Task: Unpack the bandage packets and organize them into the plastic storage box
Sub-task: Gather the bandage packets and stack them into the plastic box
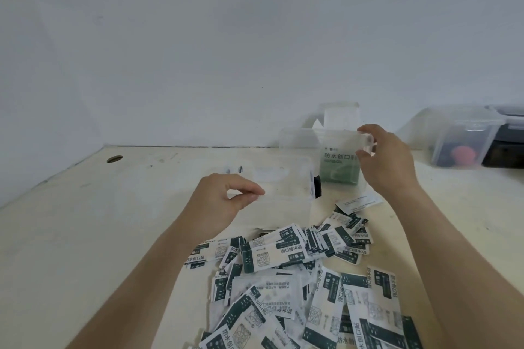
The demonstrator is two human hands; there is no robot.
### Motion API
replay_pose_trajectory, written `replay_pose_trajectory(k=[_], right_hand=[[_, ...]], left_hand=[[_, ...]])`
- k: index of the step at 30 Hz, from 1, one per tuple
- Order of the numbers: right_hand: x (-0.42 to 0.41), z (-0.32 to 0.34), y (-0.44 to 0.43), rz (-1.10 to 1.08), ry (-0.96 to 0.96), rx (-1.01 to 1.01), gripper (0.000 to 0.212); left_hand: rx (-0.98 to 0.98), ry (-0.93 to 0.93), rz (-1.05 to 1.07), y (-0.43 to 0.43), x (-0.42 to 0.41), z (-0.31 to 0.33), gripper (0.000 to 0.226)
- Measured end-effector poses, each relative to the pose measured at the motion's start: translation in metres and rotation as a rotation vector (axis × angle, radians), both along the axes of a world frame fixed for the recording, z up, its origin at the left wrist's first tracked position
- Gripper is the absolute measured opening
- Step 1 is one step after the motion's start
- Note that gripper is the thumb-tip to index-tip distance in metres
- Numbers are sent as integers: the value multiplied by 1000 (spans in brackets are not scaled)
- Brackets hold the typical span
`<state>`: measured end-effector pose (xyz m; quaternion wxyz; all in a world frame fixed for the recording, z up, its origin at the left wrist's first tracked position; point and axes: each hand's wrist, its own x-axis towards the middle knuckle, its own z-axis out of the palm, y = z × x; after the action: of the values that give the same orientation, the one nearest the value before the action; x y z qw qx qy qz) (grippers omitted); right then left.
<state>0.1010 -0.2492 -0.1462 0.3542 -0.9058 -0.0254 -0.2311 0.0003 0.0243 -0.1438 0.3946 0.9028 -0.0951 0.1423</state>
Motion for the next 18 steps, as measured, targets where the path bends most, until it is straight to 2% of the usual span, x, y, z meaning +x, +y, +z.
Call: replay_pose_trajectory(k=[6,9,14,18], right_hand=[[13,-8,4,169,41,151,50],[22,-10,7,225,77,202,61],[22,-13,13,255,42,159,65],[19,-12,12,280,18,209,73]], left_hand=[[-44,-17,-31,-11,1,-2,19],[-59,-21,-41,-20,-1,-3,18],[-87,-43,-13,-37,-3,-6,21],[-27,-114,-21,-41,-5,-11,18]])
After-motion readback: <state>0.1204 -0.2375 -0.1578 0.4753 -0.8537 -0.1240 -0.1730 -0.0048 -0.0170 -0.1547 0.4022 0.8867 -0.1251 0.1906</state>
